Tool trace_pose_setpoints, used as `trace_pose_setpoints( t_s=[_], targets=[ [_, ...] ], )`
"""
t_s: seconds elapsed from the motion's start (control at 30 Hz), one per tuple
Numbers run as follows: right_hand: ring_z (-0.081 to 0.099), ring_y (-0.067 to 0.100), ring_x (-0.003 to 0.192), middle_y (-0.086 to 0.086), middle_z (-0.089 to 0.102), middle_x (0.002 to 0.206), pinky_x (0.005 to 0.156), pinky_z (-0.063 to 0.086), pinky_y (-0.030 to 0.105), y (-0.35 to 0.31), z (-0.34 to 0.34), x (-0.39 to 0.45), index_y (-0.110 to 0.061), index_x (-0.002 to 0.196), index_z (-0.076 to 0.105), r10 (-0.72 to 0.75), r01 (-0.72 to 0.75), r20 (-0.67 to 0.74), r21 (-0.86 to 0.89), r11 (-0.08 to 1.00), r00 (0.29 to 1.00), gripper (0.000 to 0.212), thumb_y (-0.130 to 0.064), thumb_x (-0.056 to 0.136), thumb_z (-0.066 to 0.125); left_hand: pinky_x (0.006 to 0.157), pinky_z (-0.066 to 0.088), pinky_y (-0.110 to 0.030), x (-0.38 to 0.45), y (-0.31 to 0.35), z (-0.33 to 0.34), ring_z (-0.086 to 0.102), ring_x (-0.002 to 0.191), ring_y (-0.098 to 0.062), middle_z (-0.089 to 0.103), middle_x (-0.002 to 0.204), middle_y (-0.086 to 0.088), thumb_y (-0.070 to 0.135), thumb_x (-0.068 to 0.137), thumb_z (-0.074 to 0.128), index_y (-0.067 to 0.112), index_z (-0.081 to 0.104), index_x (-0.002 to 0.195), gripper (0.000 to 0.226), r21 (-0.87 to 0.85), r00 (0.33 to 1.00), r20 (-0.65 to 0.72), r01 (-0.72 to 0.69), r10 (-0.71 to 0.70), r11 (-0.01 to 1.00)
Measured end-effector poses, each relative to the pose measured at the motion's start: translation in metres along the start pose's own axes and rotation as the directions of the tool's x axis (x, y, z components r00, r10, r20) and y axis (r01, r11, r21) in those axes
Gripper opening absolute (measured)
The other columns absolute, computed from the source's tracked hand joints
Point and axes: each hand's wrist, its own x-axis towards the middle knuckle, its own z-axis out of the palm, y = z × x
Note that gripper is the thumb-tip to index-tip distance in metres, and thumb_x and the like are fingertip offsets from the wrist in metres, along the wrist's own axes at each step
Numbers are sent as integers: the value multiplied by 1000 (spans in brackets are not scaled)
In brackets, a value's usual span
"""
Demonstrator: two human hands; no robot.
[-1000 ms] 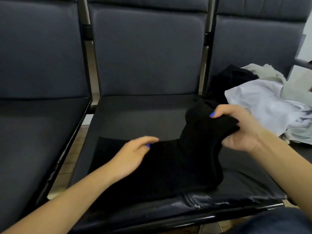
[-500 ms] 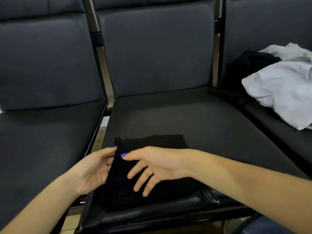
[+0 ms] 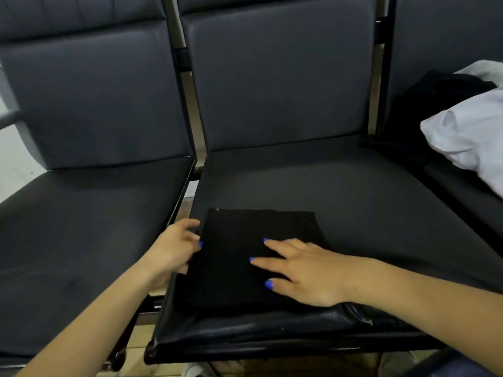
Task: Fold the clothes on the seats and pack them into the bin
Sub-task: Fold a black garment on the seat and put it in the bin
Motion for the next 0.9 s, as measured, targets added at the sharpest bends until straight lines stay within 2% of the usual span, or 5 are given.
trace_pose_setpoints(
  t_s=[0.33,0.57,0.67,0.8,0.9],
  targets=[
    [-20,13,145,-9,-16,159,113,-21,44,-37,23,1,-46,148,-2,-266,268,37,-68,961,963,72,-70,82,13,36,44,-25,1,-2,-8,56,42,-20,61,73,-13,35,98,47,8,59,90,29,486,998,-59,55,-30,872],
    [7,12,147,-5,14,160,119,-2,45,-50,14,3,-33,149,28,-370,370,-19,36,928,929,55,-42,97,45,58,38,-29,-2,-1,11,49,60,-16,49,62,0,57,85,57,14,43,61,51,788,996,70,-89,54,609],
    [62,9,104,-2,68,116,97,45,21,-43,-14,-4,-25,128,59,-229,286,-209,305,909,951,34,-27,94,56,59,36,-31,1,-3,11,48,63,-17,48,64,-1,45,90,58,14,40,64,44,742,986,79,-155,144,653],
    [68,13,69,0,73,86,62,51,13,-5,-39,-20,-21,112,67,23,137,-315,477,868,949,22,-22,93,55,72,48,-36,0,-1,7,55,77,-14,57,83,-2,35,87,65,14,50,86,26,431,992,65,-125,108,894],
    [64,15,62,0,71,83,48,49,19,23,-52,-30,-20,111,65,180,39,-341,546,837,923,22,-19,94,52,103,42,-31,-9,-1,13,47,113,-8,48,129,4,22,81,73,15,30,143,76,212,986,166,-63,27,975]
  ],
)
